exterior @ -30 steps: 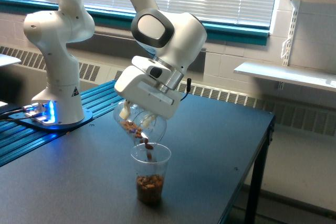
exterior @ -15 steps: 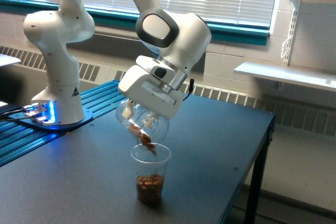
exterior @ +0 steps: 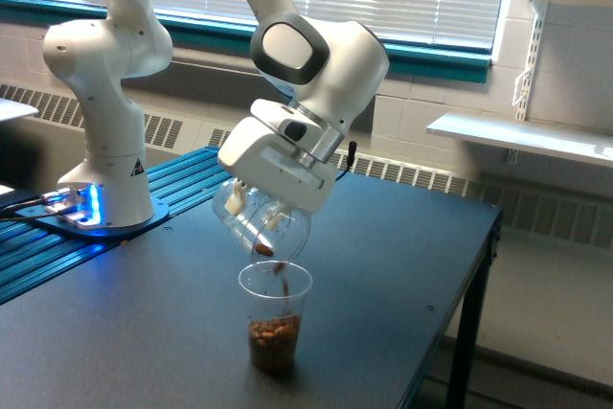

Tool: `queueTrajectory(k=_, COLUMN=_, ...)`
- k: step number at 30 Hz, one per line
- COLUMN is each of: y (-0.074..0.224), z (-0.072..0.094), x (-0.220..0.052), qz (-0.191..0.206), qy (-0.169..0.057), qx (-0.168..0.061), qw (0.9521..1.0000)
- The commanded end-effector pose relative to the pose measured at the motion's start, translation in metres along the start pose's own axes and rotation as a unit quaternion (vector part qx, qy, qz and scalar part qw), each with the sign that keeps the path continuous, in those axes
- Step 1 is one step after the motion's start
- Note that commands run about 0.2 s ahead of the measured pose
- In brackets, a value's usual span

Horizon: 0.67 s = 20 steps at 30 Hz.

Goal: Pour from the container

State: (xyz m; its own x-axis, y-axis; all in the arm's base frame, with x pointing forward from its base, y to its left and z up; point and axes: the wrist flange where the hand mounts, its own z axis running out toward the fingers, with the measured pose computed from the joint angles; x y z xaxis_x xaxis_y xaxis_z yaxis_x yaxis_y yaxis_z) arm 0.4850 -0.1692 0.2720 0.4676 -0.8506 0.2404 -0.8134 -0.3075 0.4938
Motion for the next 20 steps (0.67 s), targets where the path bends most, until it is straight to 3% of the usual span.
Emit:
queueTrajectory(k=1, y=-0.0019, z=-0.0024, x=-0.0004, qz=-0.014, qy=-0.005, qx=-0.003, qw=0.9999)
queueTrajectory(k=20, y=-0.0001, z=-0.0083, x=-0.0001, qz=-0.011, qy=-0.002, qx=0.009, qw=0.9999)
